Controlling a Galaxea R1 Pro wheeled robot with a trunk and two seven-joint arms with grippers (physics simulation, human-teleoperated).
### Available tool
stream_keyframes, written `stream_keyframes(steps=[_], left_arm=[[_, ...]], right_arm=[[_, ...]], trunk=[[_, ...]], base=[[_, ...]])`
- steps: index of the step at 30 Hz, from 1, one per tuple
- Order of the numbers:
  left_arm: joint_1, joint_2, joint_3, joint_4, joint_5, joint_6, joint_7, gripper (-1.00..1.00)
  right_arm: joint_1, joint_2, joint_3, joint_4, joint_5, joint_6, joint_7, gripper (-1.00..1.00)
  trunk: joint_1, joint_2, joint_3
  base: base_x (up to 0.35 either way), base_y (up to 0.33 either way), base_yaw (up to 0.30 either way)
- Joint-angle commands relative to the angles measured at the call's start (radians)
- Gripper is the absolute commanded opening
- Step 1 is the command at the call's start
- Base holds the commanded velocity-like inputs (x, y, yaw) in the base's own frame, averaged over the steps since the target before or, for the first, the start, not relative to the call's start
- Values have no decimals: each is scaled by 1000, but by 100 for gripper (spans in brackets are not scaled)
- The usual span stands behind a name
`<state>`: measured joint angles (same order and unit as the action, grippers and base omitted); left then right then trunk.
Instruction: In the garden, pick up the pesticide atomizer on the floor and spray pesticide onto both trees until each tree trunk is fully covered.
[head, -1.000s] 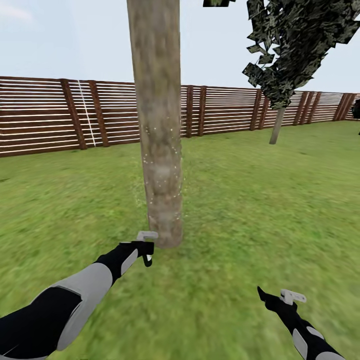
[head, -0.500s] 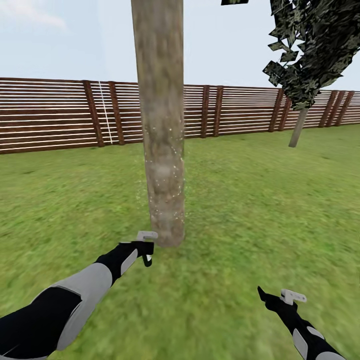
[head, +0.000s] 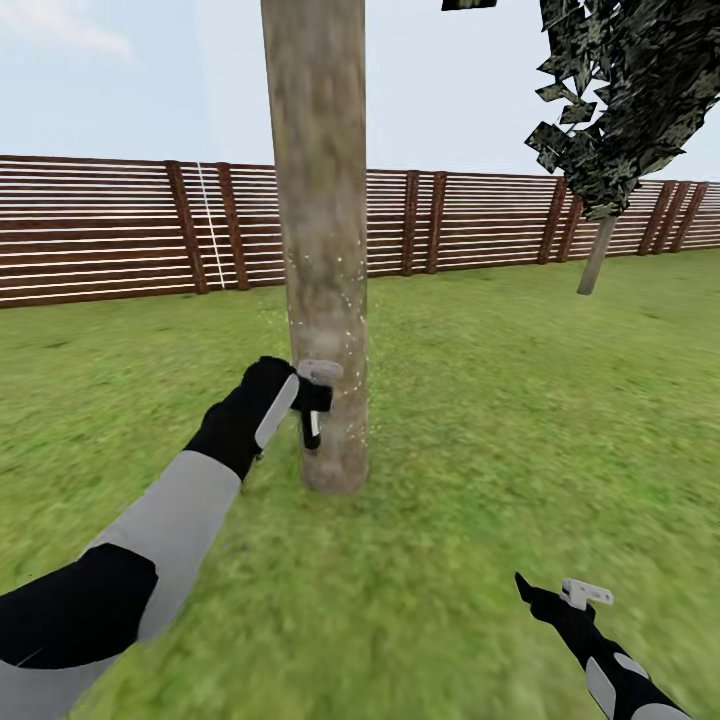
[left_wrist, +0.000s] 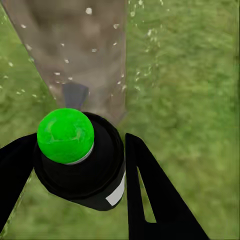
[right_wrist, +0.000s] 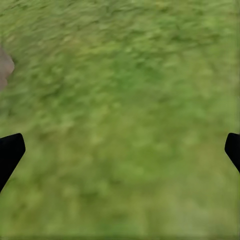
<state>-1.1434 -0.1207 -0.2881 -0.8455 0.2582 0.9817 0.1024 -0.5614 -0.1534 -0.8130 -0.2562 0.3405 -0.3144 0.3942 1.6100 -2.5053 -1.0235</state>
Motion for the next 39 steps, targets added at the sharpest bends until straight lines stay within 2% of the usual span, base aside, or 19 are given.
stream_keyframes(steps=[1, 2, 3, 7, 9, 11, 13, 20, 24, 26, 27, 28, 30, 32, 33, 35, 36, 39], left_arm=[[-29, -6, 0, -1, 3, 2, 0, -100], [-59, -13, 0, 0, 4, 4, 0, -100], [-113, -20, 0, 2, 4, 6, 0, -100], [-265, -23, 1, 27, 6, 8, 0, -100], [-362, -24, 2, 92, 6, 8, 0, -100], [-418, -24, 2, 134, 6, 8, 0, -100], [-441, -22, 1, 153, 7, 9, 0, -100], [-446, -21, -6, 215, 9, 9, 0, -100], [-438, 23, -6, 296, 6, 7, 0, -100], [-379, 59, -6, 366, 3, -3, -5, -100], [-344, 87, -6, 389, 2, -31, -7, -100], [-291, 124, -6, 407, 3, -101, -9, -100], [-197, 180, -6, 414, 2, -176, -10, -100], [-89, 238, -6, 416, 2, -297, -11, -100], [-37, 260, -5, 416, 2, -358, -12, -100], [55, 283, -6, 417, 4, -438, -14, -100], [129, 288, -6, 417, 5, -486, -15, -100], [227, 291, -4, 419, 10, -578, -16, -100]], right_arm=[[0, 0, 0, 0, 0, 0, 0, 100], [0, 0, 0, 0, 0, 0, 0, 100], [0, 0, 0, 0, 0, 0, 0, 100], [0, -1, 0, 0, 0, 0, 0, 100], [0, -2, 0, 0, 0, 0, 0, 100], [0, -4, 0, 0, 0, 0, 0, 100], [0, -4, 0, 0, 0, 0, 0, 100], [0, -4, 0, 0, 0, 0, 0, 100], [0, -4, 0, 0, 0, 0, 0, 100], [0, -6, 1, 0, 2, 0, 1, 100], [0, -8, 1, 0, 2, 0, 2, 100], [0, -9, 1, 0, 3, 0, 2, 100], [1, -10, 2, 0, 2, 0, 2, 100], [1, -11, 2, 0, 3, -1, 2, 100], [1, -12, 2, 0, 2, -1, 2, 100], [2, -12, 2, 0, 2, -2, 2, 100], [2, -12, 2, 0, 2, -2, 2, 100], [2, -12, 2, 0, 2, -2, 2, 100]], trunk=[[0, 0, 0], [0, 0, 0], [0, 0, 0], [0, 0, 0], [0, 0, 0], [0, 0, 0], [0, 0, 0], [0, 0, 0], [0, 0, 0], [0, 0, 0], [0, 0, 0], [0, 0, 0], [0, 0, 0], [0, 0, 0], [0, 0, 0], [0, 0, 0], [0, 0, 0], [0, 0, 0]], base=[[0, 0, 0], [0, 0, 0], [0, 0, 0], [0, 0, 0], [0, 0, 0], [0, 0, 0], [0, 0, 0], [-15, 0, 0], [-285, 0, 0], [-311, 0, 0], [-217, 0, 0], [-74, 0, 0], [-29, 0, 0], [-8, 0, 0], [-3, 0, 0], [-1, 0, 0], [0, 0, 0], [0, 0, 0]])
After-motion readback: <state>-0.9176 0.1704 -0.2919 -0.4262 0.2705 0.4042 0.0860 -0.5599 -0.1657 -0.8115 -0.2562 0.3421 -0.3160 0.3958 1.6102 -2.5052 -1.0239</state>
